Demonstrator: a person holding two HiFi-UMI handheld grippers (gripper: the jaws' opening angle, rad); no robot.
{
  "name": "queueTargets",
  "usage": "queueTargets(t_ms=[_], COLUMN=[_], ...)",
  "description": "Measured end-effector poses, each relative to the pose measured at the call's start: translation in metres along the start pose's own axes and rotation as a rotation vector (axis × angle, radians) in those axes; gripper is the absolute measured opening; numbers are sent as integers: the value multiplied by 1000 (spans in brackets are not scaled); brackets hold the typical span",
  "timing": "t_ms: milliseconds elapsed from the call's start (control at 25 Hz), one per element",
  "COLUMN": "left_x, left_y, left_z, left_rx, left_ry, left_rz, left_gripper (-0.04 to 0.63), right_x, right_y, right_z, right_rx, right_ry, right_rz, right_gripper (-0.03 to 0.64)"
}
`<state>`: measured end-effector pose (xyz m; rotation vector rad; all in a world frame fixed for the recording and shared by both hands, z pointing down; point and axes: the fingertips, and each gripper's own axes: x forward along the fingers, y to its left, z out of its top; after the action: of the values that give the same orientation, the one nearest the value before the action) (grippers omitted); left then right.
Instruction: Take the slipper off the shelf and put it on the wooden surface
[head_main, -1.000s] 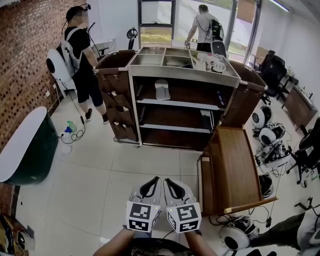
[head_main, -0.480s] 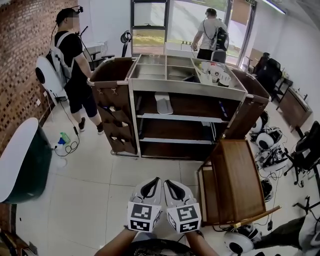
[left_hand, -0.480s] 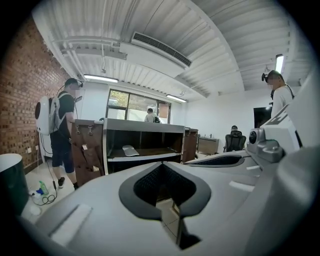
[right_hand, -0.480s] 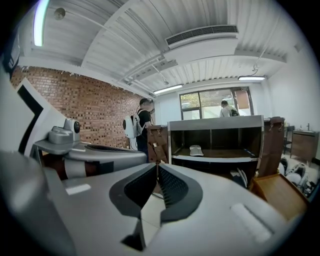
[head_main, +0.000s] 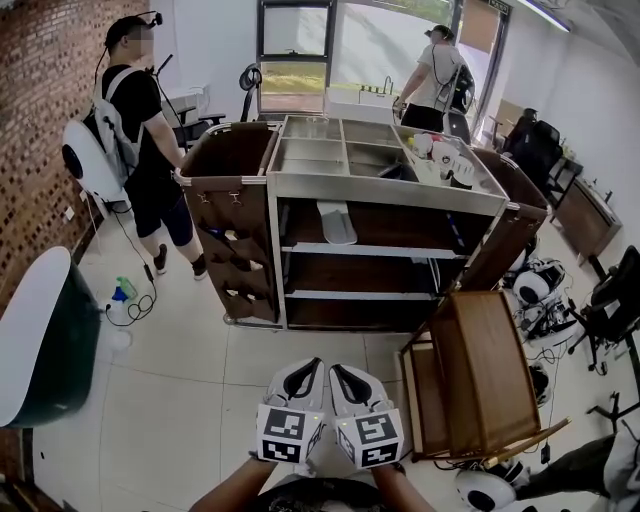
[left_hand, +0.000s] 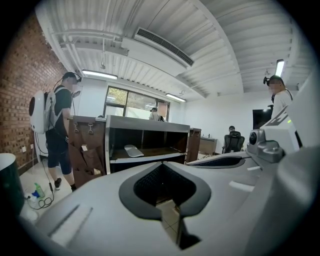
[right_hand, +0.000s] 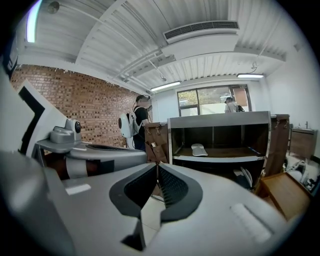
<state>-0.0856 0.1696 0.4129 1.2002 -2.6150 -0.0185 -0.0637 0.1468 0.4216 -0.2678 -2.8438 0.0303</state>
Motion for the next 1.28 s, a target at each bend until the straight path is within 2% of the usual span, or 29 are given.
queueTargets(t_ms=[600,1280], left_x=[45,181], left_y=[28,50], left_z=[-1,40], left_rx=[-5,-20], left_ry=[20,-12], left_rz=[14,106], left_gripper=[6,6], right_x=[45,135], right_y=[-37,-147], right_z=[7,52], right_rx=[22,-12], right_ry=[-17,-51], right_rz=[-16,79], right_gripper=[9,9])
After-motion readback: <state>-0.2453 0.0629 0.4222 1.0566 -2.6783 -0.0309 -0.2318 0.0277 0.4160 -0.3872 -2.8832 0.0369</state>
